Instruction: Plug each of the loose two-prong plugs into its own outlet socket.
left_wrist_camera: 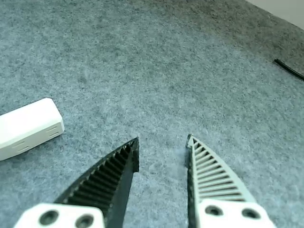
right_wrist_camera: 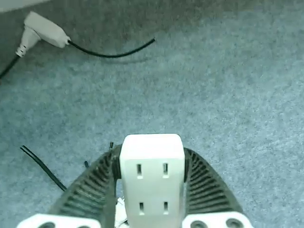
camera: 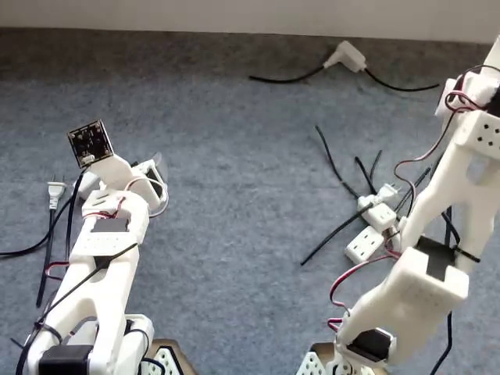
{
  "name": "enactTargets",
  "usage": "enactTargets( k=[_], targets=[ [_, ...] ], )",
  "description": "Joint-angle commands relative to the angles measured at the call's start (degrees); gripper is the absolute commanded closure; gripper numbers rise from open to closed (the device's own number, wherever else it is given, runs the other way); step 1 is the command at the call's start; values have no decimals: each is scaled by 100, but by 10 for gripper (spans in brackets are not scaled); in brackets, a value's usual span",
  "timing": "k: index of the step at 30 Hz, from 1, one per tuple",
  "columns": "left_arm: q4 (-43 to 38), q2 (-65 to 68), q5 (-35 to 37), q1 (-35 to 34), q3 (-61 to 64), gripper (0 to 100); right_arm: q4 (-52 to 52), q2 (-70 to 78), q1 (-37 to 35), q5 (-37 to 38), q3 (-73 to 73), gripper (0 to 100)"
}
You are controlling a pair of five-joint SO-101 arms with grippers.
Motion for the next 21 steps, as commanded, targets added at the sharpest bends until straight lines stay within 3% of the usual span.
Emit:
enactTargets(
  k=[1,5,10,16,21],
  targets=[
    [-105,-4,26,127,-189,826,215,-1024,-286,-492,-66,939],
    [-105,-4,26,127,-189,826,611,-1473,-655,-923,-66,939],
    [-105,-4,26,127,-189,826,1429,-1622,-1437,-2066,-22,939],
    [-105,-4,35,101,-189,826,1446,-1613,-2334,-3552,585,868],
    [-105,-4,35,84,-207,826,1086,-1604,-3002,-3833,1235,865]
  ],
)
